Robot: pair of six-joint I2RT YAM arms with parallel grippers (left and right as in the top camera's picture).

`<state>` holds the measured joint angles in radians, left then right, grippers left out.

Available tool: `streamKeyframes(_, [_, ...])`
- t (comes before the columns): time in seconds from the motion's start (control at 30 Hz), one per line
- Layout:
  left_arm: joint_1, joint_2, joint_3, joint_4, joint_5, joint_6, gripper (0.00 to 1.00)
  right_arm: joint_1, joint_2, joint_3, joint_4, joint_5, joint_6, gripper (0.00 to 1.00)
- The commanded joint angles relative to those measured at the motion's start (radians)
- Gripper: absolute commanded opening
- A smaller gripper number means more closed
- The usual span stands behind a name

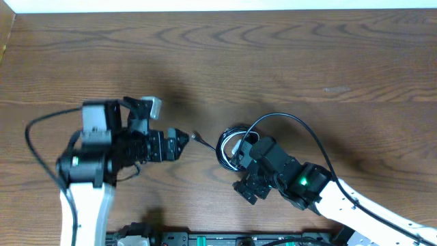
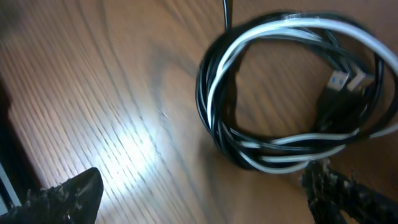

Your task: Untangle cables

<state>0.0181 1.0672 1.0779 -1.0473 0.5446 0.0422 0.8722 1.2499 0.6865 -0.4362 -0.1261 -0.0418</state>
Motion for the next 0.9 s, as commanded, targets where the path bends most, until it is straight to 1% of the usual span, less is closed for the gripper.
streamKeyframes(0.0, [0.002,0.082,0.094,-0.086,-0.138,-0.012,0.88,0.005,0.0,0.012,-0.02,0.024,-0.022,0.99])
streamKeyframes(0.13, [0.002,0.105,0.113,-0.156,-0.138,-0.002,0.87,0.005,0.0,0.012,-0.082,0.037,-0.108,0.99])
streamKeyframes(0.27, [0.002,0.093,0.113,-0.202,-0.138,-0.002,0.88,0.004,0.014,0.011,-0.162,0.148,-0.203,0.99])
streamKeyframes(0.3, [0.002,0.092,0.113,-0.211,-0.138,-0.002,0.88,0.005,0.023,0.01,-0.151,0.154,-0.214,0.96])
streamKeyframes(0.43, [0.002,0.09,0.113,-0.229,-0.138,-0.002,0.88,0.01,0.074,0.01,-0.071,0.13,-0.214,0.94])
streamKeyframes(0.63, [0.002,0.09,0.113,-0.233,-0.138,-0.002,0.88,0.012,0.155,0.01,0.097,0.056,-0.214,0.93])
streamKeyframes(0.7, [0.002,0.09,0.113,-0.235,-0.138,-0.002,0.88,0.012,0.179,0.01,0.121,0.057,-0.22,0.95])
streamKeyframes(0.83, [0.002,0.09,0.113,-0.235,-0.138,-0.002,0.88,0.012,0.233,0.01,0.144,0.06,-0.229,0.94])
streamKeyframes(0.87, [0.002,0.09,0.113,-0.235,-0.138,-0.002,0.88,0.012,0.246,0.01,0.145,0.06,-0.229,0.92])
